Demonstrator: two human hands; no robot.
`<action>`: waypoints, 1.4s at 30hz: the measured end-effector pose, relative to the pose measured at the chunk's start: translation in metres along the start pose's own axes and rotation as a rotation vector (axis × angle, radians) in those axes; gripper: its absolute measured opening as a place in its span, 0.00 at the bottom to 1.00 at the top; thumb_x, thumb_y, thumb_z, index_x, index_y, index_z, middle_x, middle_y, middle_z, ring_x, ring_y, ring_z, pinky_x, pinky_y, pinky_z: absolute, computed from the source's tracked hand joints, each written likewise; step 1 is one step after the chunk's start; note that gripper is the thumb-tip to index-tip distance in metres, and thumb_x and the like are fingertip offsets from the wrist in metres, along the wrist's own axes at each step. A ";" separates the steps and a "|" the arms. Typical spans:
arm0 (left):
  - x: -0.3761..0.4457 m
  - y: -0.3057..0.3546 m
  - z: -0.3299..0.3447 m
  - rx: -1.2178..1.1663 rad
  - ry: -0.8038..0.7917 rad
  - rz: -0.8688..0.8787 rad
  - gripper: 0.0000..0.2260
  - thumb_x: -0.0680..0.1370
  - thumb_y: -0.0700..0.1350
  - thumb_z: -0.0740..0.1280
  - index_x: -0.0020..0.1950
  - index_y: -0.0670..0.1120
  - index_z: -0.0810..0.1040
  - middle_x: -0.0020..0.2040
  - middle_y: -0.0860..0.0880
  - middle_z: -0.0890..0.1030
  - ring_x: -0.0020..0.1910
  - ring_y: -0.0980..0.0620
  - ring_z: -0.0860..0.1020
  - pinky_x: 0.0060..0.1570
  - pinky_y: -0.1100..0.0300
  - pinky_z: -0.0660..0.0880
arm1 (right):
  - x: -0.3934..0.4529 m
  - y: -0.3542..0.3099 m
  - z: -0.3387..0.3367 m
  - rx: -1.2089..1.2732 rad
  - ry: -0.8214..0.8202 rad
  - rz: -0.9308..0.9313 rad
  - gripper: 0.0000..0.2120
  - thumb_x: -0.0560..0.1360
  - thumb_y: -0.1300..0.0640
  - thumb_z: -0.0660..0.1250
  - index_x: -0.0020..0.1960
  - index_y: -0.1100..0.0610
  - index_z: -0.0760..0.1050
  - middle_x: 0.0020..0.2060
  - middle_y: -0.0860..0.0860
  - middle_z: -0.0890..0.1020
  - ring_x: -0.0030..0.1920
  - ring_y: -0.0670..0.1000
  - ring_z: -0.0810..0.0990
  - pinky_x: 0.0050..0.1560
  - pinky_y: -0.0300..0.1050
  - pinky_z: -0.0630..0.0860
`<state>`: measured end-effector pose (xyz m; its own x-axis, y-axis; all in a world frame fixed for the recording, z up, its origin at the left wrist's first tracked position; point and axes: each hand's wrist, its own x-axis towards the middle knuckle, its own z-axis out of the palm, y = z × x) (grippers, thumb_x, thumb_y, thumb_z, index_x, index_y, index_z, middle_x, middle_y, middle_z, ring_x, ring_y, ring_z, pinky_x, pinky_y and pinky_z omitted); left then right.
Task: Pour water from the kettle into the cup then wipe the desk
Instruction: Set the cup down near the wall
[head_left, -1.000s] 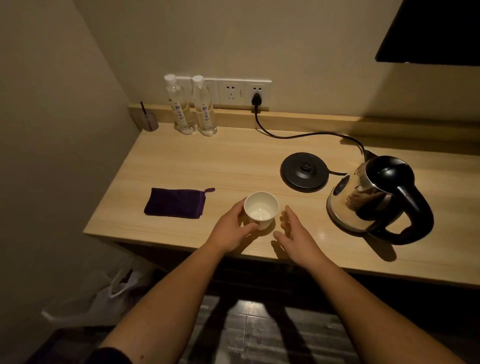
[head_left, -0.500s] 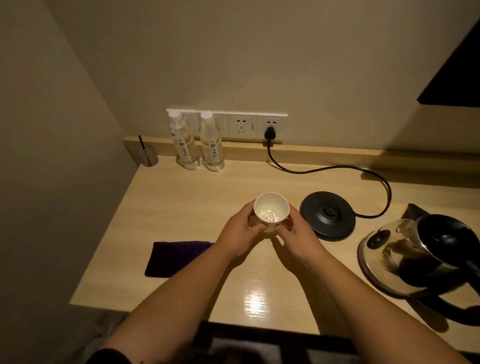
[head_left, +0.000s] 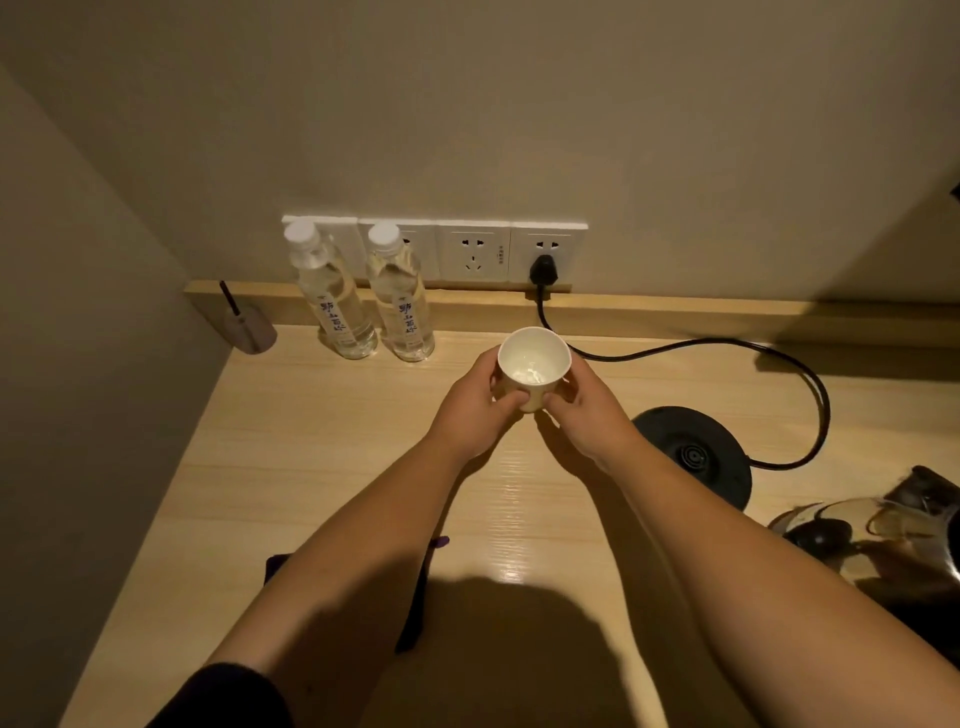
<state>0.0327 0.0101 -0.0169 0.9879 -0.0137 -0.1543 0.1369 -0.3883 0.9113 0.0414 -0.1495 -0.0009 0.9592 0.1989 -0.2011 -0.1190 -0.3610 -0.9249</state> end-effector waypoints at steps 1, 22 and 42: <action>0.002 -0.001 0.001 -0.009 -0.003 -0.008 0.29 0.74 0.43 0.71 0.72 0.55 0.65 0.66 0.54 0.75 0.64 0.56 0.73 0.63 0.55 0.71 | 0.001 0.001 0.000 0.002 0.000 0.003 0.31 0.76 0.63 0.66 0.74 0.45 0.59 0.66 0.45 0.71 0.65 0.45 0.67 0.63 0.45 0.67; -0.025 0.001 0.014 0.409 0.030 0.017 0.32 0.76 0.50 0.69 0.76 0.50 0.57 0.71 0.50 0.69 0.67 0.50 0.70 0.56 0.59 0.68 | -0.012 0.005 -0.014 -0.212 -0.045 0.073 0.37 0.77 0.61 0.63 0.78 0.47 0.47 0.75 0.51 0.63 0.74 0.52 0.62 0.69 0.51 0.65; -0.205 -0.026 0.116 1.087 -0.196 0.107 0.33 0.79 0.63 0.40 0.79 0.45 0.45 0.80 0.45 0.43 0.77 0.46 0.39 0.74 0.46 0.39 | -0.244 0.007 -0.099 -0.825 0.065 -0.157 0.25 0.79 0.56 0.59 0.75 0.56 0.60 0.74 0.53 0.65 0.74 0.53 0.60 0.71 0.46 0.57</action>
<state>-0.1815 -0.0840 -0.0538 0.9491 -0.2038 -0.2402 -0.1798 -0.9766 0.1181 -0.1679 -0.2906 0.0732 0.9648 0.2589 -0.0472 0.2187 -0.8887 -0.4030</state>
